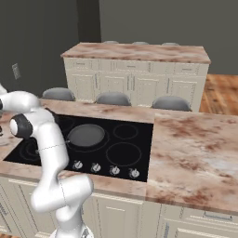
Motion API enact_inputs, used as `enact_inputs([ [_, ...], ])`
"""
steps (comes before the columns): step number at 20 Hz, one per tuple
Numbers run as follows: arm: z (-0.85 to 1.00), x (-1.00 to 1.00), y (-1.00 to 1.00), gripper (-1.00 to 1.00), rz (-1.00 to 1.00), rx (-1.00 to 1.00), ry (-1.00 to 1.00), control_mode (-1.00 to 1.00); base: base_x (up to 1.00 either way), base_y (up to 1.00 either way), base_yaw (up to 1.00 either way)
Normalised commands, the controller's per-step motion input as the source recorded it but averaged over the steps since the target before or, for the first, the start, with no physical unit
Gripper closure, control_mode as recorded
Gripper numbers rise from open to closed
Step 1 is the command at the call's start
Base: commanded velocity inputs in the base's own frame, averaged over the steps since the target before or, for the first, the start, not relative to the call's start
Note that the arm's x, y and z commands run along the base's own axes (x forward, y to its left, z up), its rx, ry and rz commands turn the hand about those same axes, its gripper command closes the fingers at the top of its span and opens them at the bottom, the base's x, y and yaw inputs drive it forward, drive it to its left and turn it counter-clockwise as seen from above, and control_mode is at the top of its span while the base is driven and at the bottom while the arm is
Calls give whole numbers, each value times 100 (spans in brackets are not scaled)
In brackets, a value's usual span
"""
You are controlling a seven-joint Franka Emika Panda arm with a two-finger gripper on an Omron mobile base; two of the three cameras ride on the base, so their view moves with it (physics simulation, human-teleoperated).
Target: Pick the kettle from the counter and place it on a stove burner. Then turn the burner on.
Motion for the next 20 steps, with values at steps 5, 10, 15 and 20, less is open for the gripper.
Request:
enact_inputs([
  [5, -30, -1, 26, 100, 0, 0, 3, -100, 0, 0, 0],
  [10, -25, -23, 4, 100, 0, 0, 5, -100, 0, 0, 0],
  [15, -5, -61, -4, 100, 0, 0, 0, -100, 0, 0, 0],
  [20, 0, -77, -17, 100, 0, 0, -3, -100, 0, 0, 0],
])
